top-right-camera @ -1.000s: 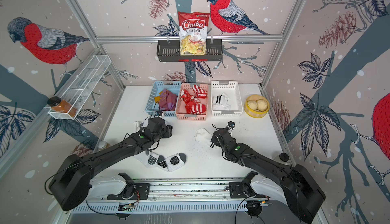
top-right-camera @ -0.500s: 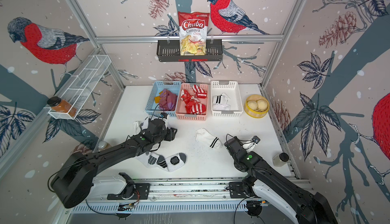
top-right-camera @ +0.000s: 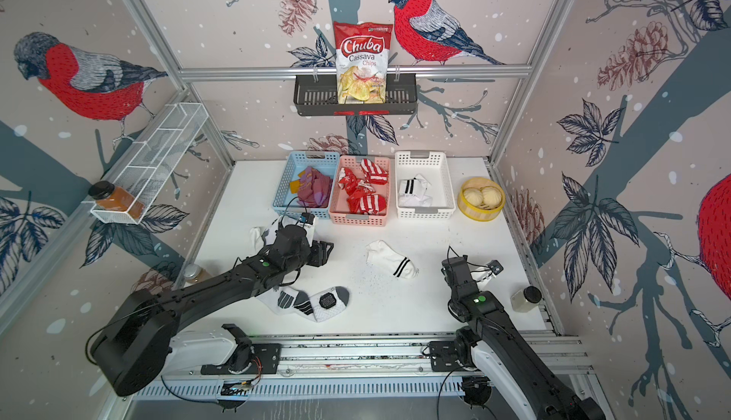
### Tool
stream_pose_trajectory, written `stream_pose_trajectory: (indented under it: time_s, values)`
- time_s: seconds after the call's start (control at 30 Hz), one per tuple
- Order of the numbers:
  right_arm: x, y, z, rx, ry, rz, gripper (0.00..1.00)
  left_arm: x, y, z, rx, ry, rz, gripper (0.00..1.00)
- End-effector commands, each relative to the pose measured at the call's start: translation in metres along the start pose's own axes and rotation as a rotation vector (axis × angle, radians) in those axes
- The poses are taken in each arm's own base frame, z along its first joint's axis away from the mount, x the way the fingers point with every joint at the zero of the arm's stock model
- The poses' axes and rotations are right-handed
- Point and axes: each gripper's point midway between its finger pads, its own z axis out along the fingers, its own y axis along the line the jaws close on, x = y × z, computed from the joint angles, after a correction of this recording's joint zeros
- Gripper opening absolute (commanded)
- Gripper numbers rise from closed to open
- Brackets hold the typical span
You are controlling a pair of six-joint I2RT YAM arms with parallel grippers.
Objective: Sort the socks into the basket by color
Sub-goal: Move the sock to the center of the board.
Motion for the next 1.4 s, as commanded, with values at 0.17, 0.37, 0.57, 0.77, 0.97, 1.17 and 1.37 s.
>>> stream_pose_trajectory:
  time_s: [0.17, 0.37, 0.57, 0.77, 0.97, 1.17, 1.37]
  values:
    - [0.032, 0.034, 0.007, -0.165, 0.175, -0.102, 0.98, -0.006, -0.005, 0.001, 0.025, -0.026, -0.009, 0.63]
    - [0.049, 0.051, 0.008, -0.215, 0.252, -0.159, 0.96, -0.003, -0.003, 0.001, 0.019, -0.023, -0.012, 0.63]
    - [0.065, 0.083, 0.0, -0.289, 0.287, -0.241, 0.96, -0.003, -0.003, 0.002, 0.021, -0.019, -0.015, 0.63]
    - [0.092, 0.134, -0.009, -0.387, 0.333, -0.335, 0.96, 0.001, -0.003, 0.005, 0.023, -0.008, -0.02, 0.63]
    - [0.108, 0.187, -0.01, -0.431, 0.342, -0.447, 0.96, 0.003, -0.001, 0.003, 0.014, -0.006, -0.021, 0.63]
    - [0.112, 0.213, -0.019, -0.414, 0.279, -0.57, 0.96, 0.003, 0.001, 0.0, 0.005, -0.01, -0.024, 0.63]
    - [0.105, 0.211, -0.03, -0.34, 0.21, -0.643, 0.97, 0.002, 0.001, -0.001, 0.003, -0.011, -0.031, 0.64]
